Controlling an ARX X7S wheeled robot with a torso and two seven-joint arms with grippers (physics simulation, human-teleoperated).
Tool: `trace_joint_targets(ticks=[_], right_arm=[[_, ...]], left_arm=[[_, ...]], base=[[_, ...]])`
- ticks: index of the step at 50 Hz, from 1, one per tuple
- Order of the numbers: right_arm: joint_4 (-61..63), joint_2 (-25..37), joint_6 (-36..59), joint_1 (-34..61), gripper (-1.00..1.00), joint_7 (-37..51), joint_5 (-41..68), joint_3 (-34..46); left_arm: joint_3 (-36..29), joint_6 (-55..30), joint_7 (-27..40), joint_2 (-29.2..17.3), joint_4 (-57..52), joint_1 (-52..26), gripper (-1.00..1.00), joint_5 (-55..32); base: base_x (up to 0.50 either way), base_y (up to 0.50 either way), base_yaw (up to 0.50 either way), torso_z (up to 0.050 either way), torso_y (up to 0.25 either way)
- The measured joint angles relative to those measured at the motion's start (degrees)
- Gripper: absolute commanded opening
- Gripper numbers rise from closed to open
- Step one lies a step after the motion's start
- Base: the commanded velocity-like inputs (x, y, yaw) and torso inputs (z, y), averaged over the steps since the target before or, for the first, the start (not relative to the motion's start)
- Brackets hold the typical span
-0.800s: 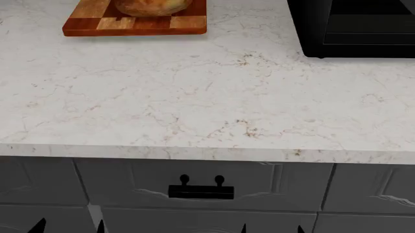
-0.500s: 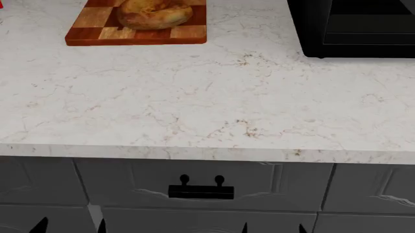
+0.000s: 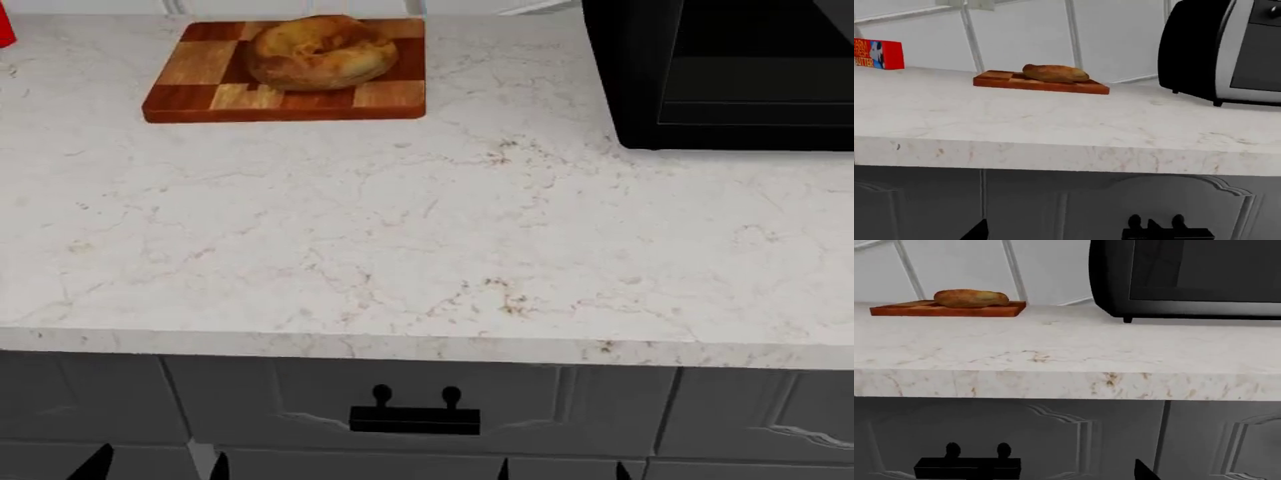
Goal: Pick up the wedge of cheese and place it on the slice of bread to prepare a simple cheese on bread dish.
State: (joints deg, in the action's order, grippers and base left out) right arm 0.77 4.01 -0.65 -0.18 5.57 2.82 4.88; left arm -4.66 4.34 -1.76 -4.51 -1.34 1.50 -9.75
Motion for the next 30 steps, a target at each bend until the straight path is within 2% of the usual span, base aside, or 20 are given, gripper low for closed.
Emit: trace_joint_targets(ticks=[17, 23, 30], right_arm=[[-0.23, 1.15, -0.26, 0.23, 1.00, 1.52, 1.03, 1.34], [1.55, 1.73, 0.45, -0.44, 1.00, 2.57, 0.49, 1.91], [8.33, 3.13, 5.20, -1.68, 1.00, 3.18, 0.65, 2.16]], left_arm=[[-1.41, 0.43, 0.58, -1.15, 0.17, -0.14, 1.00, -1.75], [-1.74, -0.54, 2.35, -1.56, -0.79, 0.08, 1.00, -0.84], [-1.93, -4.27, 4.52, -2.67, -6.74, 0.80, 1.00, -0.33]], base=[[0.00, 0.00, 0.00, 0.049, 0.000], [0.00, 0.00, 0.00, 0.000, 0.000], [0.00, 0.00, 0.00, 0.000, 0.000]])
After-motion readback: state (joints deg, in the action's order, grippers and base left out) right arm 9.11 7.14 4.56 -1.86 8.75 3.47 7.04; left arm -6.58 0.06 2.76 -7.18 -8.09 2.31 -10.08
